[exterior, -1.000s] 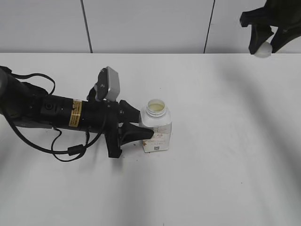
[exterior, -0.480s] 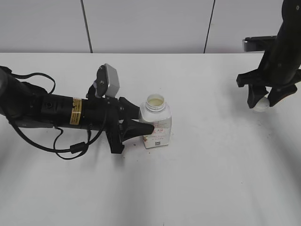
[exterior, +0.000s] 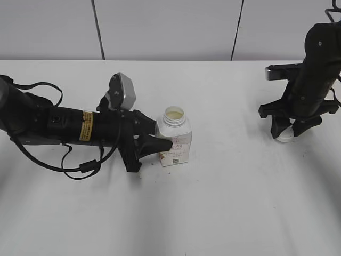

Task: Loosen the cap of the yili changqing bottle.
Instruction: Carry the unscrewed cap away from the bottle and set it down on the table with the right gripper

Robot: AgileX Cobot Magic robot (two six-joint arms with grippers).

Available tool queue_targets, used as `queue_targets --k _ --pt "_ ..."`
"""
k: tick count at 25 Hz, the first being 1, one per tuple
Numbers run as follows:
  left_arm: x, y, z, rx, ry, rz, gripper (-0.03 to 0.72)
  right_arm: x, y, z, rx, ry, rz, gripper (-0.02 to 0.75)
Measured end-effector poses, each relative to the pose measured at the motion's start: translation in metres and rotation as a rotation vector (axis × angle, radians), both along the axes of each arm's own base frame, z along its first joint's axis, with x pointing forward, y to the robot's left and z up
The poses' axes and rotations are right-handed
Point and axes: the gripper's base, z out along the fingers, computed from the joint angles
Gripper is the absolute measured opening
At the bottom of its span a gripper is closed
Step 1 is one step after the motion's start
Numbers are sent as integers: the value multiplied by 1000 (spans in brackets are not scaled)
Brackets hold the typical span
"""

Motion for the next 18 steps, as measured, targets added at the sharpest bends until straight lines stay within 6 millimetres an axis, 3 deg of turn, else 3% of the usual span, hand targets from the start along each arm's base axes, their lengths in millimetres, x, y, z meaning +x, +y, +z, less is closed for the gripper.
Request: queue_targets --k 9,11,14,18 --pt "3 0 1 -15 5 37 305 2 1 -2 6 -20 11 389" --pt "3 0 1 -14 5 38 305 2 1 -2 7 -17 17 428" --pt "3 0 1 -14 5 38 305 1 1 -2 8 -10 20 549" --pt "1 0 0 -2 2 19 331 1 1 -2 9 -1 28 584"
